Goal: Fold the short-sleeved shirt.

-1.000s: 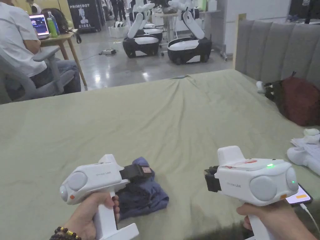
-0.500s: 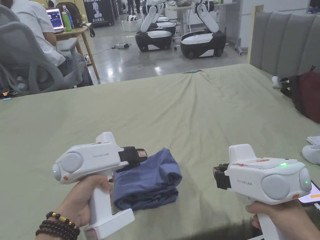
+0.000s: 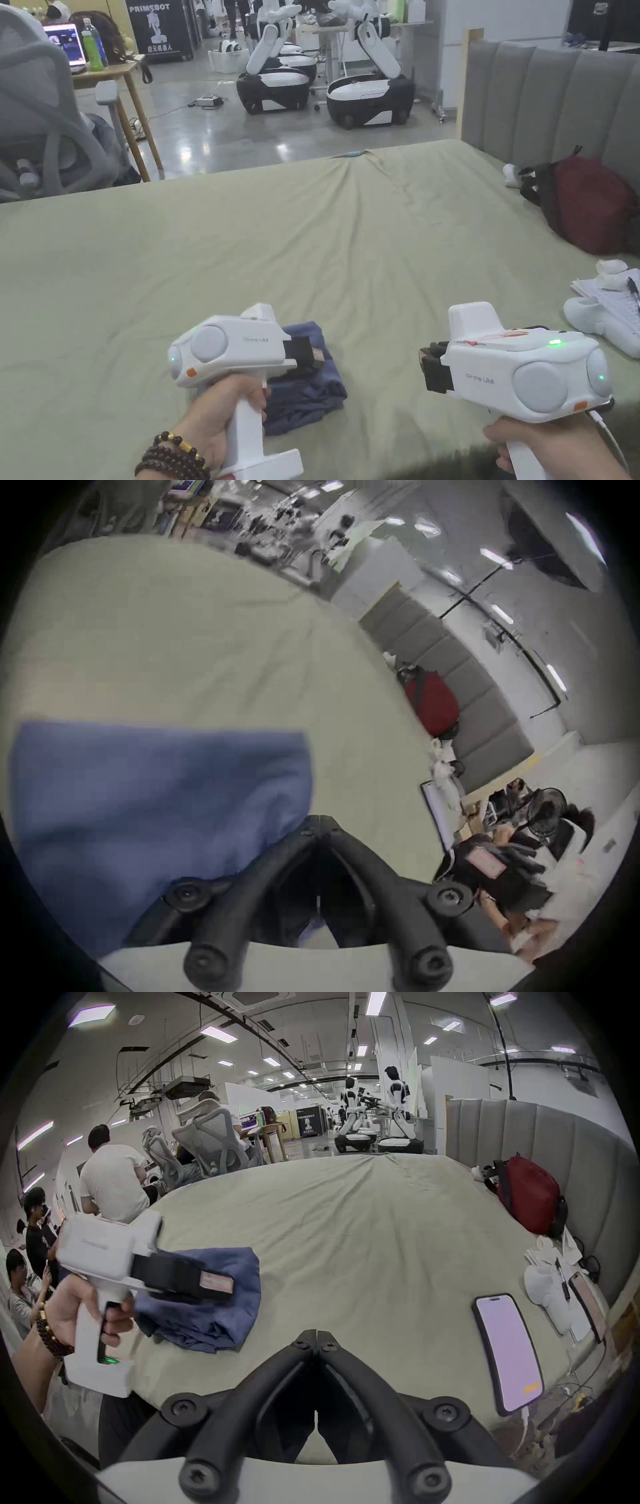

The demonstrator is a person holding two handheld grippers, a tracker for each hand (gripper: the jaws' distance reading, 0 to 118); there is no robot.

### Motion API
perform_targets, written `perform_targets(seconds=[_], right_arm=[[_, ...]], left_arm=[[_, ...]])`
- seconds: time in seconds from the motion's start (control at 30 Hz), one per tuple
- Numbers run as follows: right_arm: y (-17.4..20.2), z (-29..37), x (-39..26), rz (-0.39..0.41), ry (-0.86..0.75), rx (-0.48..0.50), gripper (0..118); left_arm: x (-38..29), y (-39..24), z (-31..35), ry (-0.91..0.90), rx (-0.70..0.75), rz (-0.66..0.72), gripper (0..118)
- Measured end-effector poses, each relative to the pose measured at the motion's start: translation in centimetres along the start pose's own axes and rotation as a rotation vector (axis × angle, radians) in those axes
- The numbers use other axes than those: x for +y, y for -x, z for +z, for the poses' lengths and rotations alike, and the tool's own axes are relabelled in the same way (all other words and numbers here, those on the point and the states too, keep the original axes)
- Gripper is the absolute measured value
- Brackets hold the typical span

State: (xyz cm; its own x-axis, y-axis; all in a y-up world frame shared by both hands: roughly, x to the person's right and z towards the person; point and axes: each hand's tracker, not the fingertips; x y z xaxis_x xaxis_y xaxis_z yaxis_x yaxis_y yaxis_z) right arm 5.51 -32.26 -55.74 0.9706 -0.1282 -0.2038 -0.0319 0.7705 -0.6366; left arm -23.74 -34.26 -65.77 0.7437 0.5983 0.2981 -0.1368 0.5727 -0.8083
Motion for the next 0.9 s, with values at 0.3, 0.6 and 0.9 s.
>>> perform_targets(seconds=[0.3, 0.6, 0.9], right_arm=[[6.4, -9.6, 4.6, -0.013, 0.061, 0.259, 0], [8.4, -16.6, 3.3, 0.031, 0.205, 0.19, 0], [8.6, -16.2, 3.0, 0.031, 0.182, 0.189, 0]], left_arm=[[-0.2, 3.3, 12.8, -0.238, -0.013, 0.045, 0], [-2.9, 9.0, 15.5, -0.235, 0.077, 0.151, 78], [-3.0, 10.3, 10.0, -0.136, 0.054, 0.212, 98]])
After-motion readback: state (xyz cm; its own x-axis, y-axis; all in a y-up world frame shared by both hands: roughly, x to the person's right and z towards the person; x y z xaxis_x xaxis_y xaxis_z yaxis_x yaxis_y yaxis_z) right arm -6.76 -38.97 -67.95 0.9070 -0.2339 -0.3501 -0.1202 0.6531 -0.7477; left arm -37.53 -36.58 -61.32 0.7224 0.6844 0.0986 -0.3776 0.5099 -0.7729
